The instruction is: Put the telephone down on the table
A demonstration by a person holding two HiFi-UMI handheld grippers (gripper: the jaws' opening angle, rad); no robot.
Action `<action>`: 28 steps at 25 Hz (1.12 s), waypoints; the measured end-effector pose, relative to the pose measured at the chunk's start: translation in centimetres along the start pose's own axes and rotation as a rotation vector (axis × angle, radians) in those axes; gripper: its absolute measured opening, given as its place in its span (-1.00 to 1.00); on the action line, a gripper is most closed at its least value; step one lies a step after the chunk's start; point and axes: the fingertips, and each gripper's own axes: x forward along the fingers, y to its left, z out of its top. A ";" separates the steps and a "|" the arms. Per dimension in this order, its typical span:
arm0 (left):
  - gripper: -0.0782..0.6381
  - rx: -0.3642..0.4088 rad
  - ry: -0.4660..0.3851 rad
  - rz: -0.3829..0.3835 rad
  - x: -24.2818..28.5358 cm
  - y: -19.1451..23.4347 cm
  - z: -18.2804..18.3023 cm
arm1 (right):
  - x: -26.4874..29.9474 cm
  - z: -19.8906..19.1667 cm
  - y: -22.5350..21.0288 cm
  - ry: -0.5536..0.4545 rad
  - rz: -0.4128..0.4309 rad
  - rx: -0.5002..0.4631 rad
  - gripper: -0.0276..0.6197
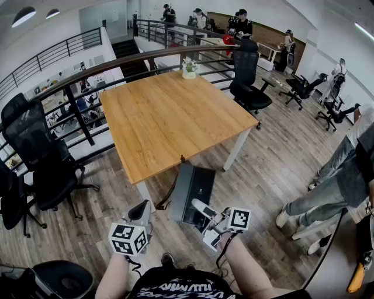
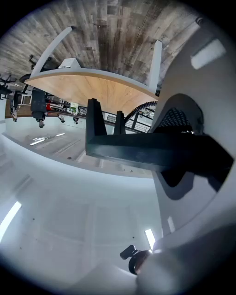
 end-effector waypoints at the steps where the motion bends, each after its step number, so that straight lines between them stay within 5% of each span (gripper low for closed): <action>1: -0.78 -0.003 0.004 0.001 0.3 0.2 -0.1 | 0.2 0.0 -0.2 0.004 -0.003 0.002 -0.41; 28: -0.78 -0.033 0.040 -0.060 3.5 5.8 -0.9 | 5.3 0.8 -2.6 -0.013 -0.050 0.018 -0.41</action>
